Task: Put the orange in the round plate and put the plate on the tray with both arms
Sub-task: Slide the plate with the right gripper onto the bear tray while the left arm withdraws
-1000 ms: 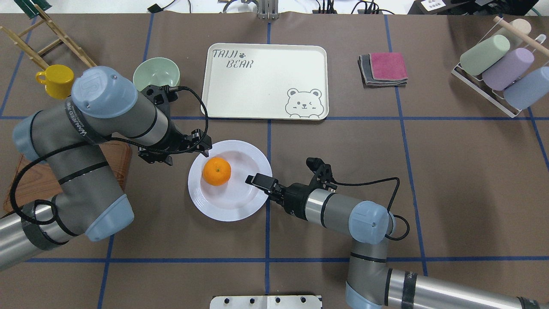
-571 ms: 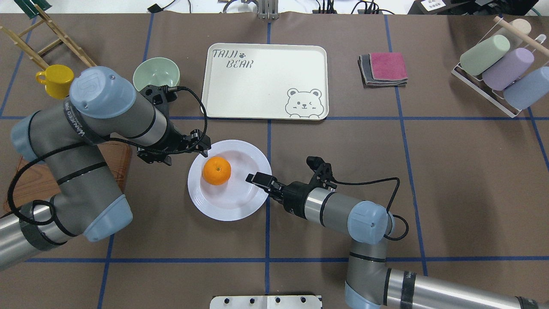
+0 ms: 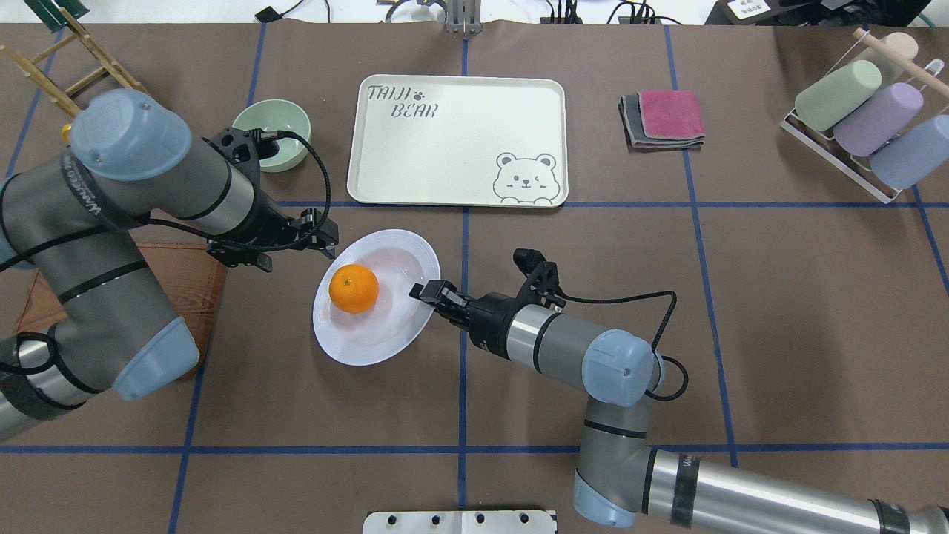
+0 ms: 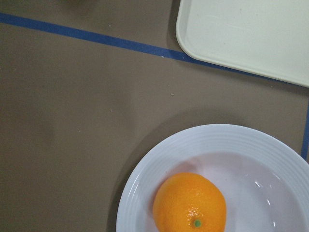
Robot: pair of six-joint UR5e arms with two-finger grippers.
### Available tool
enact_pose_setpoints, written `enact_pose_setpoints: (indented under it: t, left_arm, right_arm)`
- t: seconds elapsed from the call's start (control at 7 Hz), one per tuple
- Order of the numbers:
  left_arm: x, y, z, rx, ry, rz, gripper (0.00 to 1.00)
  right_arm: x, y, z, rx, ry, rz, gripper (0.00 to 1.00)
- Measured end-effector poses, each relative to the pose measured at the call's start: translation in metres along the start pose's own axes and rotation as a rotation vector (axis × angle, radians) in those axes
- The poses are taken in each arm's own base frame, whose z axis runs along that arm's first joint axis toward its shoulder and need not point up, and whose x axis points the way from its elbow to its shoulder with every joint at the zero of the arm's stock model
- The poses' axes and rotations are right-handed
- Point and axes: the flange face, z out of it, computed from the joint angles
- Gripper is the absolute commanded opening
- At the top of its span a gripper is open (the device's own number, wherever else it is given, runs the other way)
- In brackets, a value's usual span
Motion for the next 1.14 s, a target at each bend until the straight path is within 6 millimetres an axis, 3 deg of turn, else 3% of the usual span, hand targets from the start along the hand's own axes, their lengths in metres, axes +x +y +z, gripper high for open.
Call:
enact_pose_setpoints:
  t: [0.71,0.86,1.14]
  left_arm:
    - [-0.022,-0.012,-0.021,0.019,0.006,0.008,0.98]
    - [-0.037,-0.016,-0.030,0.034,0.001,0.021,0.98]
    - [-0.086,-0.030,-0.045,0.065,-0.042,0.120,0.98]
  right_arm:
    - [-0.013,-0.011,-0.003,0.012,-0.027,0.014,0.00]
    - [-0.023,-0.029,-0.006,0.038,-0.046,0.043,0.00]
    - [-0.039,-0.085,-0.004,0.206,-0.054,0.139,0.00]
